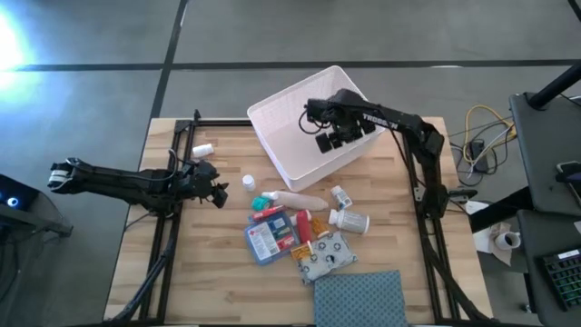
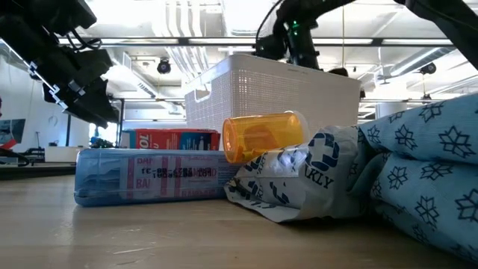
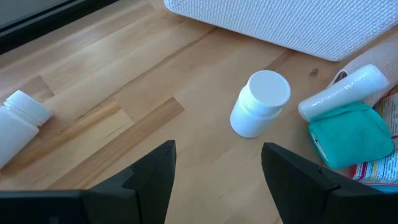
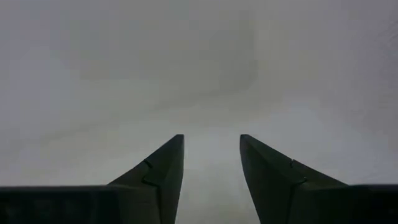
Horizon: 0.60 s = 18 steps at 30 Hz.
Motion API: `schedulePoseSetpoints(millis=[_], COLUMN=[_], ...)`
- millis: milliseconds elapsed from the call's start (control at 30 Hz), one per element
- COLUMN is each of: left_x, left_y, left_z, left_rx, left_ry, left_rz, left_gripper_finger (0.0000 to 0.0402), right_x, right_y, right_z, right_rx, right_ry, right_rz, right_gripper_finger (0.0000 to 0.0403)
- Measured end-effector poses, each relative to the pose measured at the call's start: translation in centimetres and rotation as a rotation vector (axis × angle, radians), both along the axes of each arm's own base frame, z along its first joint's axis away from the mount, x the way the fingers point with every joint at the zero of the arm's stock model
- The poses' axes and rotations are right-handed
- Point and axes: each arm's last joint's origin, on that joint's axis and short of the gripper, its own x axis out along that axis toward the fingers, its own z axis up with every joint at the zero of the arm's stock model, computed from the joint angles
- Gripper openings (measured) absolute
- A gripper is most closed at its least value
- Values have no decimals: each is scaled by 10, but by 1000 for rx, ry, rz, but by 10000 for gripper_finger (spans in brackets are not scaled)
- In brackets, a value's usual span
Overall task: Pick & place medical supplies in basket/bin
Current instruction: Adjust the white bin
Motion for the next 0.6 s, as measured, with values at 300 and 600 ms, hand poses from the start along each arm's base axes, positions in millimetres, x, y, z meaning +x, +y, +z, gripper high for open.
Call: schedulePoseSetpoints(millis=[300, 600], left_x=[0, -1], left_y=[0, 0], left_z=[0, -5], left_rx=[0, 1], left_ry=[2, 16], left_rz=[0, 0], left_gripper_finger=[218, 218], right_x=[6, 12], right_y=[48, 100], right_z=[-12, -5], right_rx=[242, 224], right_ry=[-39, -31], right_rz=[14, 34], right_gripper_finger=[137, 135])
